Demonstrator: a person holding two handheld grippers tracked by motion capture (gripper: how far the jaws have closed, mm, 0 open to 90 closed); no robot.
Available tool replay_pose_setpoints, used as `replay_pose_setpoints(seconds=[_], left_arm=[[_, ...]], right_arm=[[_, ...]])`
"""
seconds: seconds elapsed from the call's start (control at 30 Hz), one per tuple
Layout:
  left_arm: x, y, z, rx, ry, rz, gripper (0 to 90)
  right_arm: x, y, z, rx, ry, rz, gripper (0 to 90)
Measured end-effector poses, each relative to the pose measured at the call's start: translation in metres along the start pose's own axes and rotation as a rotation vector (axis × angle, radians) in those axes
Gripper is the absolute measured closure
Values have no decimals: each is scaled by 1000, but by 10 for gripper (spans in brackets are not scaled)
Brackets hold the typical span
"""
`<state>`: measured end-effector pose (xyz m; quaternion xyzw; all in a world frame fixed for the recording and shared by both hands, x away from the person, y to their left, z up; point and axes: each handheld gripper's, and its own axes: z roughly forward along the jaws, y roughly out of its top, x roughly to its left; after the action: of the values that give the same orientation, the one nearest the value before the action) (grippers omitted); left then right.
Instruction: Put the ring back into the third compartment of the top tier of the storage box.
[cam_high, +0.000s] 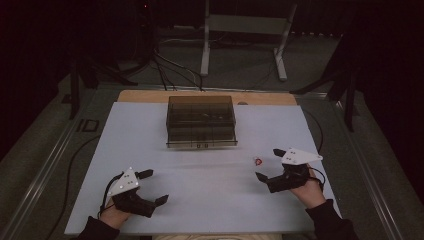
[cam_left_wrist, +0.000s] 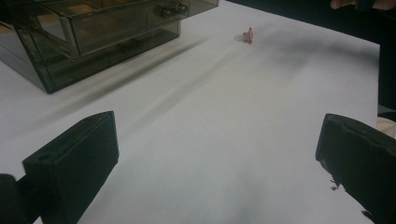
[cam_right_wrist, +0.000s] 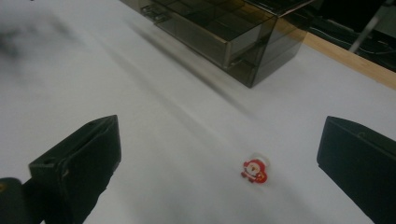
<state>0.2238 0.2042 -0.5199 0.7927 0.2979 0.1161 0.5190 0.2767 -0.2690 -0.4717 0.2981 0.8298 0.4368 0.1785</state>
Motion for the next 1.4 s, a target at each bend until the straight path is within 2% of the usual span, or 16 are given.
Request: replay_pose_setpoints(seconds=[0.33,0.37,0.5,0.6,0.7,0.9,1.07,1.1,1.13,1.17,1.27,1.33,1.37,1.4], left_arm=[[0,0,0,-1,-2,-2,0],[0,0,0,-1,-2,-3,0],[0,0,0,-1,-3,-2,0],[0,0,0,-1,-3,-2,0],[1,0,0,-1,-4,-3,0],[0,0,0,-2,-6,-2,0],[0,0,0,-3,-6,-2,0],[0,0,0,-3,-7,-2,0],[0,0,0,-3,-7,-2,0],[0,0,0,-2,-6,-2,0],[0,0,0,-1,-6,-1,0],[0,0,0,-2,-6,-1,0],[0,0,0,-3,-6,-2,0],[0,0,0,-2,-6,-2,0]], right_arm=[[-14,4,19,12,-36,41,2],[-17,4,25,27,-56,44,2],[-21,2,34,51,-83,59,2],[-21,1,39,76,-84,71,2],[-21,1,43,91,-106,85,2],[-24,-6,53,120,-173,125,2],[-22,-11,61,150,-181,146,2],[-20,-12,63,158,-190,152,27],[-20,-13,65,168,-201,163,113],[-19,-14,67,171,-213,179,156],[-19,-15,70,182,-209,205,176],[-19,-17,71,184,-210,205,207],[-19,-18,71,185,-204,223,242],[-19,-18,72,187,-217,226,262]])
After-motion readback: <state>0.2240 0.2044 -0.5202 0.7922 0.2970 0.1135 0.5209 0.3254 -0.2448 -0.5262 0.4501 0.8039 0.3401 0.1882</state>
